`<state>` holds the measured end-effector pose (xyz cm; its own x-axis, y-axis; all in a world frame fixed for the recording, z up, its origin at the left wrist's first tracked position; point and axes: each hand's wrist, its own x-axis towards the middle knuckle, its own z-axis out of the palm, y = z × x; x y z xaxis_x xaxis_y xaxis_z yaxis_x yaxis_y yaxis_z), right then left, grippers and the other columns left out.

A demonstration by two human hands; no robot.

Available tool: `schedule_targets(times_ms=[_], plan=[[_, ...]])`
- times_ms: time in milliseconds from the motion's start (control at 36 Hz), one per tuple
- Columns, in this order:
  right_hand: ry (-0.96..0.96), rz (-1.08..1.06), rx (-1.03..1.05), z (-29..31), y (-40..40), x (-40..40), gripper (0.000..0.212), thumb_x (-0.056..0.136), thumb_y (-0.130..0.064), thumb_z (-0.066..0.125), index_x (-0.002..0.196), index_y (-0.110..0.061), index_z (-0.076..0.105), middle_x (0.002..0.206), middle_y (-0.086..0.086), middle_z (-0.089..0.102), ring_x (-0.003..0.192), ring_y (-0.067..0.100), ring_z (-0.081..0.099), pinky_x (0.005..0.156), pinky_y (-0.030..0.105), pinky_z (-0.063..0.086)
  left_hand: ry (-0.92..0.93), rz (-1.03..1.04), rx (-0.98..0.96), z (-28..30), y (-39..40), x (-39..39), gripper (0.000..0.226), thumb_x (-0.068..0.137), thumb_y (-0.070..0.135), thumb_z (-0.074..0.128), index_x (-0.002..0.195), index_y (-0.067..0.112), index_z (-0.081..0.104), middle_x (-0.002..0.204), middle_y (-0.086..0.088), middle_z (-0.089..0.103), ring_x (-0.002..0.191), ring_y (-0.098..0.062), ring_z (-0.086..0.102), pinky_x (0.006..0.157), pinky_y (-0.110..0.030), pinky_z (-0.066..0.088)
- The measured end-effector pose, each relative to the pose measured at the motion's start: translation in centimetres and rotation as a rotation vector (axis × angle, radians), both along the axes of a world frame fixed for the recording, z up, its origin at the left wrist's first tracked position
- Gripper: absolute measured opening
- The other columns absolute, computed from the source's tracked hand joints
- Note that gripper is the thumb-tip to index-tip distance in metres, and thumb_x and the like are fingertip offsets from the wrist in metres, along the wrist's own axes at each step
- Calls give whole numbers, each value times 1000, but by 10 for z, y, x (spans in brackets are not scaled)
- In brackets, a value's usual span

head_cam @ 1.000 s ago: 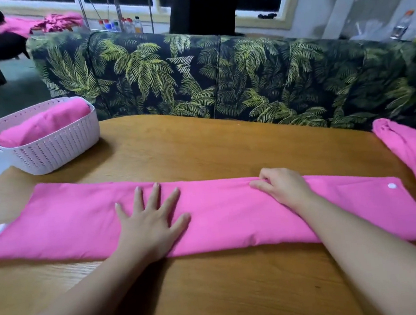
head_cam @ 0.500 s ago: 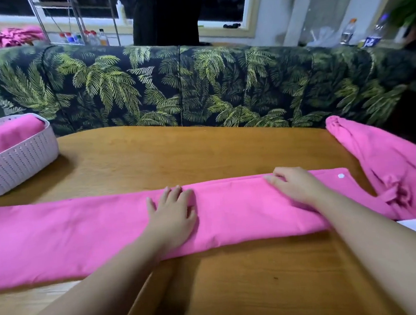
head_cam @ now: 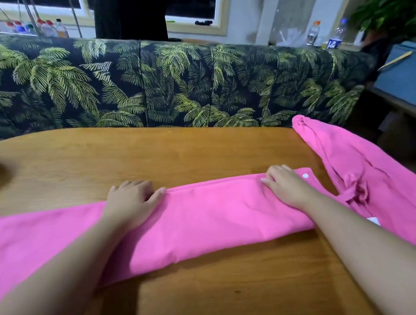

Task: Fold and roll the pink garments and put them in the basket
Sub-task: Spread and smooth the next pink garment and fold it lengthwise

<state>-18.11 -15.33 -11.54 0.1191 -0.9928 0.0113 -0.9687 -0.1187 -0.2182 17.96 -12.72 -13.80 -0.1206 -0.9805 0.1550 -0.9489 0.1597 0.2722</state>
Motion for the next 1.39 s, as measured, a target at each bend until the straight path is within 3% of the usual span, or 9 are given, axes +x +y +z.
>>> schedule_targets(times_ms=[139, 306, 722, 1000, 1056, 1111, 1222, 1306, 1389], plan=[[-47, -121, -6, 2, -7, -6, 25, 100, -38, 43, 89, -15, 43, 88, 9, 60, 87, 31, 57, 73, 40, 42, 94, -69, -23, -3, -6, 13, 58, 76, 70, 17, 62, 20, 42, 72, -9, 58, 77, -32, 58, 65, -37, 38], [96, -204, -18, -3, -16, 4, 34, 100, -42, 42, 102, -9, 47, 95, 15, 64, 88, 32, 60, 65, 36, 39, 75, 5, -1, -3, -8, 12, 33, 97, 42, 46, 74, 19, 44, 88, -20, 66, 86, -36, 62, 70, -40, 42], [150, -249, -233, 19, -22, 9, 39, 98, -48, 43, 102, -9, 52, 95, 12, 69, 94, 32, 63, 85, 39, 37, -62, 24, -190, -7, -5, 15, 31, 91, 40, 59, 76, 14, 51, 73, -15, 65, 75, -35, 63, 73, -42, 40], [206, -294, -186, -4, -30, 6, 43, 94, -56, 45, 97, -16, 57, 96, 7, 68, 101, 28, 58, 87, 39, 34, -137, 173, -211, -7, -6, 6, 18, 81, 24, 73, 93, 13, 65, 99, -14, 64, 95, -37, 57, 83, -51, 40], [161, -287, -169, 1, -29, -6, 43, 96, -58, 37, 90, -19, 55, 93, 5, 67, 100, 27, 56, 90, 40, 33, -105, 130, -204, -1, -4, -9, 21, 83, 32, 60, 94, 15, 67, 102, -13, 63, 95, -37, 57, 83, -51, 42], [115, -313, -148, 7, -27, -20, 46, 100, -51, 26, 91, -18, 57, 97, 8, 67, 107, 29, 55, 92, 42, 33, 12, 27, -125, 7, 0, -34, 50, 81, 50, 32, 99, 21, 67, 108, -7, 63, 99, -33, 57, 85, -47, 42], [20, -369, -60, 15, -21, -49, 31, 100, -25, 27, 82, -15, 50, 110, 17, 63, 112, 34, 50, 89, 41, 39, 168, -196, 65, 18, 7, -95, 80, 73, 72, 7, 124, 34, 56, 132, 10, 52, 126, -16, 43, 104, -40, 31], [-53, -389, 5, 19, -19, -64, 24, 95, -18, 34, 79, -12, 50, 104, 18, 62, 100, 34, 55, 85, 39, 44, 82, -286, 193, 13, 6, -122, 105, 59, 88, -7, 141, 41, 38, 155, 12, 26, 145, -10, 13, 116, -51, 5], [-97, -400, 64, 18, -16, -73, 26, 95, -21, 42, 100, -4, 61, 108, 16, 64, 100, 33, 57, 85, 37, 45, -102, -312, 202, 4, 4, -130, 124, 42, 86, -35, 149, 45, 14, 161, 11, 3, 148, -13, -5, 115, -55, -4]])
